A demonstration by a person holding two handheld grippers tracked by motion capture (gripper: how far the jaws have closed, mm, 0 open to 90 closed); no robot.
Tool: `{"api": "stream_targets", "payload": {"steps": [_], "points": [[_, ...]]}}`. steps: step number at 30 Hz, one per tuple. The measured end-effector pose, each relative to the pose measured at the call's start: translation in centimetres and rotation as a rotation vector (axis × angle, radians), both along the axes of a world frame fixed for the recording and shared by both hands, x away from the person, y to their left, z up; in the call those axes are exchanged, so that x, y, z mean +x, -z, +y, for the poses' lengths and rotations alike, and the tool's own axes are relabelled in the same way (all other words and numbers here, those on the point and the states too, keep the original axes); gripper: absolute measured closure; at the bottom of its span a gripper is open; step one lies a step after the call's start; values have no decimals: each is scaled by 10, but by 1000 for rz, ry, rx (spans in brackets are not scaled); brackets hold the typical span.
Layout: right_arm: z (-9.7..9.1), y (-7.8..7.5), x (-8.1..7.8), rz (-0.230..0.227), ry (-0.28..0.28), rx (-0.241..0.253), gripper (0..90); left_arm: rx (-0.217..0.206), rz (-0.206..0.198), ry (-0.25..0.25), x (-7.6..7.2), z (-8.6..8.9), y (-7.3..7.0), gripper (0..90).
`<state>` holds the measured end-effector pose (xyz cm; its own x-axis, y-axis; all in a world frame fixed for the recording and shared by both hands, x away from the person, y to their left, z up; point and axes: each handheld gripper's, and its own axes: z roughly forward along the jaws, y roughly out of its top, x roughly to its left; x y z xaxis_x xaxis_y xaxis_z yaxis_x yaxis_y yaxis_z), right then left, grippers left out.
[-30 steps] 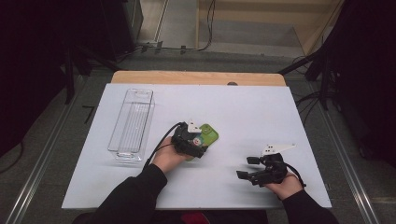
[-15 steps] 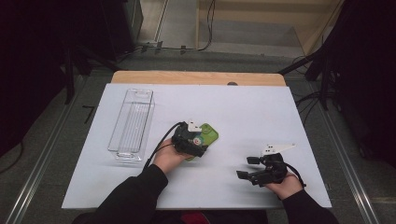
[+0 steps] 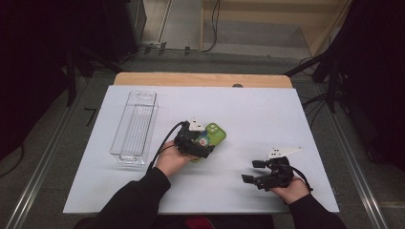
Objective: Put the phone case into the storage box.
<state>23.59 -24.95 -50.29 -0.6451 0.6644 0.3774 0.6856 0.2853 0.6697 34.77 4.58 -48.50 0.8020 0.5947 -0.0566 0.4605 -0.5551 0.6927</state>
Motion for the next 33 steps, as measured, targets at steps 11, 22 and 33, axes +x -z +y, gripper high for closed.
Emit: {"api": "stream_targets", "payload": {"steps": [11, 22, 33], "points": [[0, -1, -1, -19, 18, -1, 165, -78, 19, 16, -7, 7, -22, 166], [-3, -3, 2, 0, 86, 19, 165, -127, 23, 14, -13, 10, -32, 166], [5, -18, 2, -29, 135, 33, 165, -223, 46, -73, -18, 17, -29, 166]]}}
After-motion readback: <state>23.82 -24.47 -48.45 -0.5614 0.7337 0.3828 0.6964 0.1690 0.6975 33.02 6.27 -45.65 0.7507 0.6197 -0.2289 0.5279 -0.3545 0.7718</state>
